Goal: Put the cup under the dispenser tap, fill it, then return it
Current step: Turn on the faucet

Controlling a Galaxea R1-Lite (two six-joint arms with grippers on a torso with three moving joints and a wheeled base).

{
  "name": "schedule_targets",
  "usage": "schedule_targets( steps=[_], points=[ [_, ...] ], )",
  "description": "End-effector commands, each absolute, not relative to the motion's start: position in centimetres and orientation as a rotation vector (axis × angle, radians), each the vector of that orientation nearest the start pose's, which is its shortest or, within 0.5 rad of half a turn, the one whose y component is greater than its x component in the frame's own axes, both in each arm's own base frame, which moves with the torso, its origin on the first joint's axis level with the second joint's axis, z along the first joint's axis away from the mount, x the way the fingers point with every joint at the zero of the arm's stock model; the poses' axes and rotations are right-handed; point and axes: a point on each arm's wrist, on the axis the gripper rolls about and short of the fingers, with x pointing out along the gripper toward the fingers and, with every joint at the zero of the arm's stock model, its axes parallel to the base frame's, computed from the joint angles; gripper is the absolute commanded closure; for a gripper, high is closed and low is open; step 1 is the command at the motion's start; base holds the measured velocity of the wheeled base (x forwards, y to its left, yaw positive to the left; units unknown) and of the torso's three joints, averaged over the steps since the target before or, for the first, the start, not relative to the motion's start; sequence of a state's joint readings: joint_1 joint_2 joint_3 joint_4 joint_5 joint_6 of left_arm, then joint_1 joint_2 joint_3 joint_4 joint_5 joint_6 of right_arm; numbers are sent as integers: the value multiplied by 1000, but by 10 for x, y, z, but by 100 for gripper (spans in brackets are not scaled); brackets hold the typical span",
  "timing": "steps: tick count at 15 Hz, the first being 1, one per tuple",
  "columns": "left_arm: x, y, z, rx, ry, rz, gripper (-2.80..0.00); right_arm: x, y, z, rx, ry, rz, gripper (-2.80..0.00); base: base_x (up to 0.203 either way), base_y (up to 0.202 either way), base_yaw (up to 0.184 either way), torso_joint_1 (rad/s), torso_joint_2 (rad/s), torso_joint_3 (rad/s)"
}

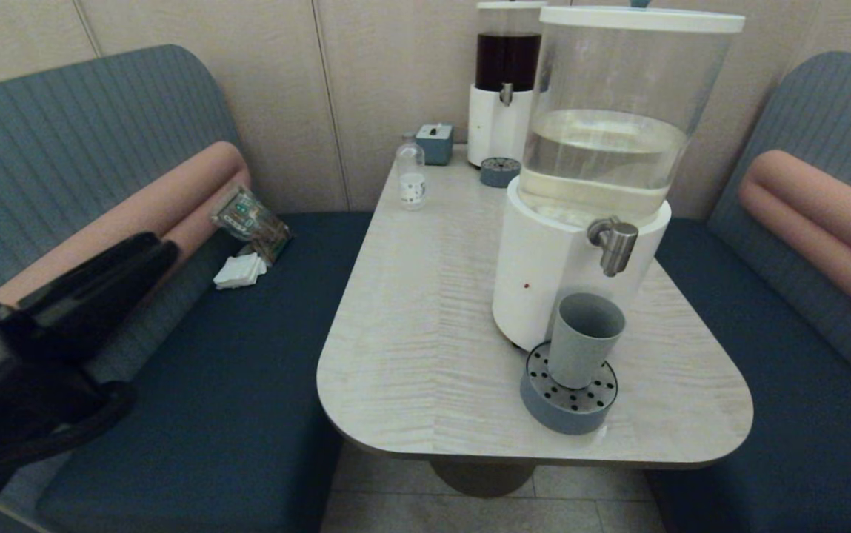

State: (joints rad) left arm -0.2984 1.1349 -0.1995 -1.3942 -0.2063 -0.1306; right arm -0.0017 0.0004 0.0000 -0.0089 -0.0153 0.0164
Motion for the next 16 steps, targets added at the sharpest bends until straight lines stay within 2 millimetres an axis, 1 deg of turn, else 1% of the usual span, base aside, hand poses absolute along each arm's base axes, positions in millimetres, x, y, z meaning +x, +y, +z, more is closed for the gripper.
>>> schedule_targets(
  steps=[1, 4, 6, 8, 11, 12, 13, 15, 16],
  points=[
    [65, -20, 238, -142, -630, -453, 0, -23, 0, 76, 17, -8, -17, 0, 0, 0, 0, 0, 0, 0],
    [17, -7, 232, -119, -703, -369, 0, -23, 0, 76, 17, -8, -17, 0, 0, 0, 0, 0, 0, 0],
    [-11, -3, 221, -107, -710, -348, 0, -23, 0, 76, 17, -8, -17, 0, 0, 0, 0, 0, 0, 0],
    [-32, -2, 206, -87, -694, -323, 0, -23, 0, 76, 17, -8, -17, 0, 0, 0, 0, 0, 0, 0],
    [-53, -4, 185, -27, -686, -292, 0, -23, 0, 76, 17, -8, -17, 0, 0, 0, 0, 0, 0, 0],
    [-58, -4, 174, 0, -676, -285, 0, -23, 0, 76, 17, -8, -17, 0, 0, 0, 0, 0, 0, 0],
    [-56, -4, 160, 37, -642, -267, 0, -23, 0, 76, 17, -8, -17, 0, 0, 0, 0, 0, 0, 0],
    [-39, -5, 129, 88, -517, -241, 0, -23, 0, 76, 17, -8, -17, 0, 0, 0, 0, 0, 0, 0],
    [-32, -4, 116, 109, -423, -215, 0, -23, 0, 76, 17, -8, -17, 0, 0, 0, 0, 2, 4, 27]
  ],
)
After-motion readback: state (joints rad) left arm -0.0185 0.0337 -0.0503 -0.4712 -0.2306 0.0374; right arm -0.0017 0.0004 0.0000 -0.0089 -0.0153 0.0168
